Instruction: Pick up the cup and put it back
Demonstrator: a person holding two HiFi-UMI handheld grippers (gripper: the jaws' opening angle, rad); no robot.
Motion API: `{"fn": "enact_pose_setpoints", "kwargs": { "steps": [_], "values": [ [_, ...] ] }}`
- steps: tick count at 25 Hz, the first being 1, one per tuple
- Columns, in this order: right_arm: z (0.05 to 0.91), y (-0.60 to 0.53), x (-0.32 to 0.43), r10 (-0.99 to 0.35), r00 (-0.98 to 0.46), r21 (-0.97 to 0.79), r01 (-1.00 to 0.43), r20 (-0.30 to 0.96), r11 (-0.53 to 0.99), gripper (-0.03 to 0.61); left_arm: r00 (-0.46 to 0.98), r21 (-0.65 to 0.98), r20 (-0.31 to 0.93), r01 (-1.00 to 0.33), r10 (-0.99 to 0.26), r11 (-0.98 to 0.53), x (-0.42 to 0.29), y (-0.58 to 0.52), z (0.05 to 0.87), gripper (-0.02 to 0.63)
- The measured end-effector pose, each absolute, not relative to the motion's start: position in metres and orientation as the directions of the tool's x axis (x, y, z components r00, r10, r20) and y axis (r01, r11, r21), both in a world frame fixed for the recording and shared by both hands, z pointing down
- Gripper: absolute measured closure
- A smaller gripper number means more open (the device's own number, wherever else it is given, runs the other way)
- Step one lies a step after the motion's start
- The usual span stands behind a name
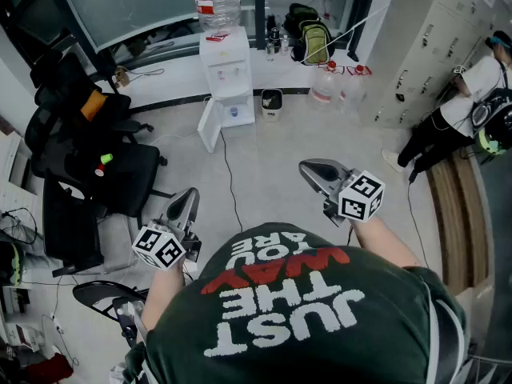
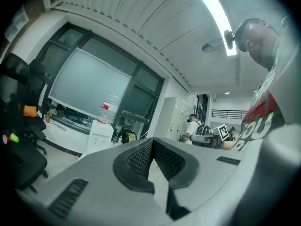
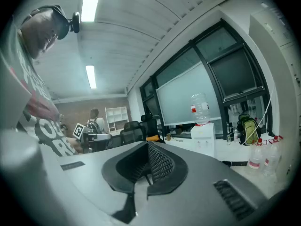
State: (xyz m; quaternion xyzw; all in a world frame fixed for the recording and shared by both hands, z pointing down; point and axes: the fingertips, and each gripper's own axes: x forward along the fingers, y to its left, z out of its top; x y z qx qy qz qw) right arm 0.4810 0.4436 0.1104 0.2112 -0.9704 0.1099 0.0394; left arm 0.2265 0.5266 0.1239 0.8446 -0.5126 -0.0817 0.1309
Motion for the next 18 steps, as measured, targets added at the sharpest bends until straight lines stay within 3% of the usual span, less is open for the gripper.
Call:
{"fn": "enact_pose_setpoints", "kwargs": {
  "steps": [18],
  "values": [
    [0.101, 0.417, 0.565, -0.348, -0.935, -0.212, -0.355, 0.067, 0.911, 0.546, 0.435, 0.31, 0.03, -0.86, -0.9, -0.405, 0.332, 0.507, 0.117, 0.604]
  ]
}}
